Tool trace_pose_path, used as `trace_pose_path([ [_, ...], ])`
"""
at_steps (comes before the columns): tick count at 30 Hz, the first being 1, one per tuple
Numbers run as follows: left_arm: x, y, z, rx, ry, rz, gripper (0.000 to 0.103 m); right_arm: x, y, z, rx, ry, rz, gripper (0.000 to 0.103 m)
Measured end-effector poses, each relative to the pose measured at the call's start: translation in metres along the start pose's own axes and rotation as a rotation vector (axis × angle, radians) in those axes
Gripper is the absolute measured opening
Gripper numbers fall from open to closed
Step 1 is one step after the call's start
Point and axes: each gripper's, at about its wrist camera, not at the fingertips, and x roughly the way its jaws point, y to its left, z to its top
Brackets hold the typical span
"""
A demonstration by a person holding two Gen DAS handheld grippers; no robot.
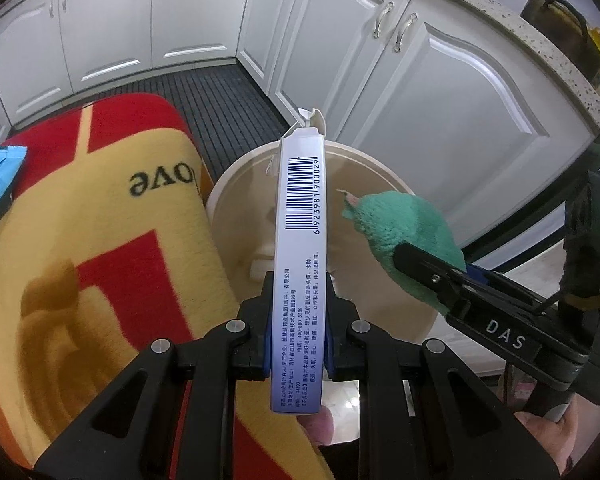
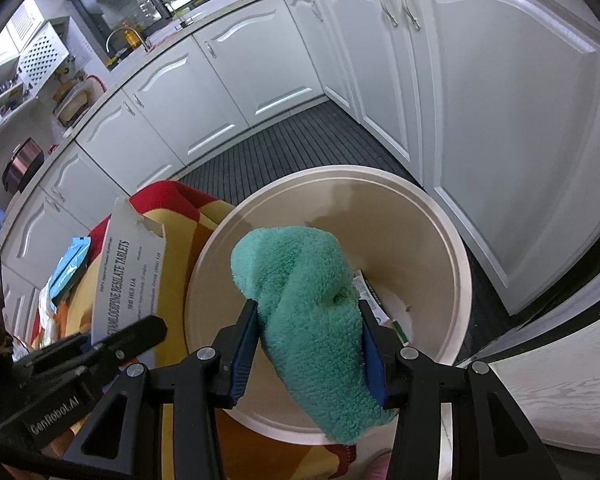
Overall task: Collect trash
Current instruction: 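Carry the white-blue box and green towel over the beige bin with both tools, then open both tools to drop box and towel into the beige bin, then move both tools back over the table toward the remaining trash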
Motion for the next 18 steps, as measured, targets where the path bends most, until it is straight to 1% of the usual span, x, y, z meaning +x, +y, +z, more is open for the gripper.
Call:
trace_pose_path([
  [1, 0.0006, -0.0003, 0.0001, -0.001, 0.0, -0.001, 0.016, 0.0016, 0.0001, 0.0006, 0.005, 0.001, 0.0, 0.046],
  [3, 0.003, -0.0009, 0.0004, -0.007, 0.005, -0.006, 0.017, 0.0047, -0.0004, 0.0016, 0.017, 0.005, -0.008, 0.053],
  [5, 0.003, 0.0018, -0.0014, -0.006, 0.009, -0.002, 0.018, 0.0084, -0.0019, 0.0019, 0.027, 0.012, -0.018, 0.054],
  [6, 0.0037, 0.0021, -0.002, -0.004, 0.011, -0.001, 0.024, 0.0089, -0.0021, 0.0019, 0.027, 0.015, -0.016, 0.054],
  [7, 0.0031, 0.0042, -0.0028, -0.003, 0.014, -0.003, 0.034, 0.0101, -0.0025, 0.0017, 0.03, 0.021, -0.016, 0.054],
  [8, 0.003, 0.0044, -0.003, -0.004, 0.014, -0.005, 0.04, 0.0104, -0.0026, 0.0016, 0.034, 0.026, -0.02, 0.056],
  [9, 0.0021, 0.0047, -0.0032, -0.007, 0.01, -0.008, 0.05, 0.0108, -0.0033, 0.0011, 0.039, 0.03, -0.024, 0.057],
  [10, 0.0015, 0.0046, -0.0032, -0.01, 0.006, -0.011, 0.052, 0.0106, -0.0035, 0.0006, 0.039, 0.032, -0.024, 0.058],
  [18, -0.003, 0.0023, -0.0042, -0.003, -0.006, 0.004, 0.052, 0.0087, -0.0015, -0.0029, 0.038, 0.035, -0.025, 0.06],
])
